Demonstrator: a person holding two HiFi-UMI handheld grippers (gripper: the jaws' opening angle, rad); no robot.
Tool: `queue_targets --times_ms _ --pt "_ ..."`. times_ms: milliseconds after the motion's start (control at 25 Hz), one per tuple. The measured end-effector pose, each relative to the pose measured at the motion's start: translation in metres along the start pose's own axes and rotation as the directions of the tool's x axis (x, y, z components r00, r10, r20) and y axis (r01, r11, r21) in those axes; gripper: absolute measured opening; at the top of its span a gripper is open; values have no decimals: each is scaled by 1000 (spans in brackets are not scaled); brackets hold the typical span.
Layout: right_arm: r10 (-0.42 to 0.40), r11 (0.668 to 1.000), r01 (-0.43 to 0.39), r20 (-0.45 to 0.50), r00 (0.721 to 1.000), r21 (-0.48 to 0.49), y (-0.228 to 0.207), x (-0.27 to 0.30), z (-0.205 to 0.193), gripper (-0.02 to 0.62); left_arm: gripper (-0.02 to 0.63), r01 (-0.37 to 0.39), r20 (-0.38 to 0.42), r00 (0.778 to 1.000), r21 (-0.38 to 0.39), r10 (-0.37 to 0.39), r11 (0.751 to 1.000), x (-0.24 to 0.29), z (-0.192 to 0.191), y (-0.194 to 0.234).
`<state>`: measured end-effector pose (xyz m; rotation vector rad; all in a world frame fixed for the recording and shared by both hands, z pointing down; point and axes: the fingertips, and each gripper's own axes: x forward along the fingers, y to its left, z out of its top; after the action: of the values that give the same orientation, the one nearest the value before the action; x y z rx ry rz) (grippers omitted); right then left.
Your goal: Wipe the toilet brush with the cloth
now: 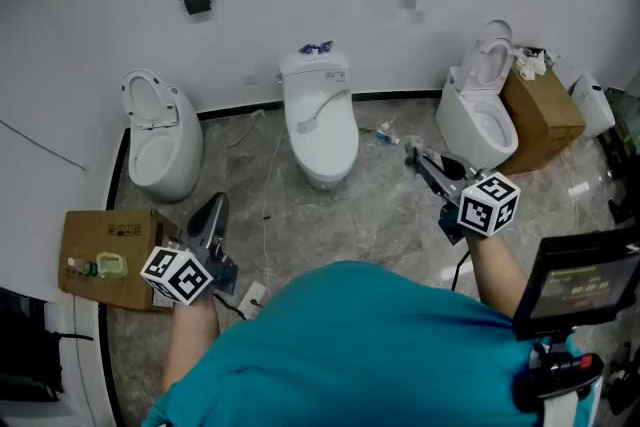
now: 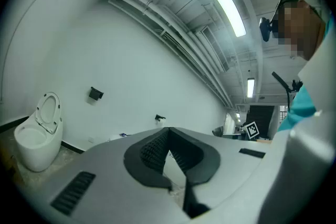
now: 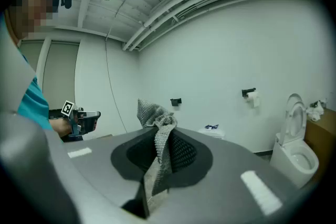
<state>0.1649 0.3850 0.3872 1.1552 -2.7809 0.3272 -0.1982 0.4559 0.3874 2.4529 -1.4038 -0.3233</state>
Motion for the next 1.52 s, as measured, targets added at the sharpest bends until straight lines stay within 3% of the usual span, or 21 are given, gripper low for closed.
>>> queue_targets --times_ms 600,760,1160,1360,1520 --pt "-1 1000 1 18 1000 12 -12 -10 0 44 6 2 -22 1000 -10 -3 1000 15 -5 -7" --pt "5 999 -6 19 1000 32 -35 -14 19 46 6 1 -55 998 -15 -1 1000 49 6 -24" --pt "-12 1000 11 46 999 19 -79 -73 -11 46 6 35 -41 999 -13 -35 999 82 -42 -75" --pt "-1 999 -1 43 999 35 -120 -100 -11 46 6 58 -68 996 -20 -60 998 121 -62 -120" --pt "3 998 -6 44 999 59 -137 -99 -21 46 6 52 -98 994 -19 -53 998 133 -72 -127"
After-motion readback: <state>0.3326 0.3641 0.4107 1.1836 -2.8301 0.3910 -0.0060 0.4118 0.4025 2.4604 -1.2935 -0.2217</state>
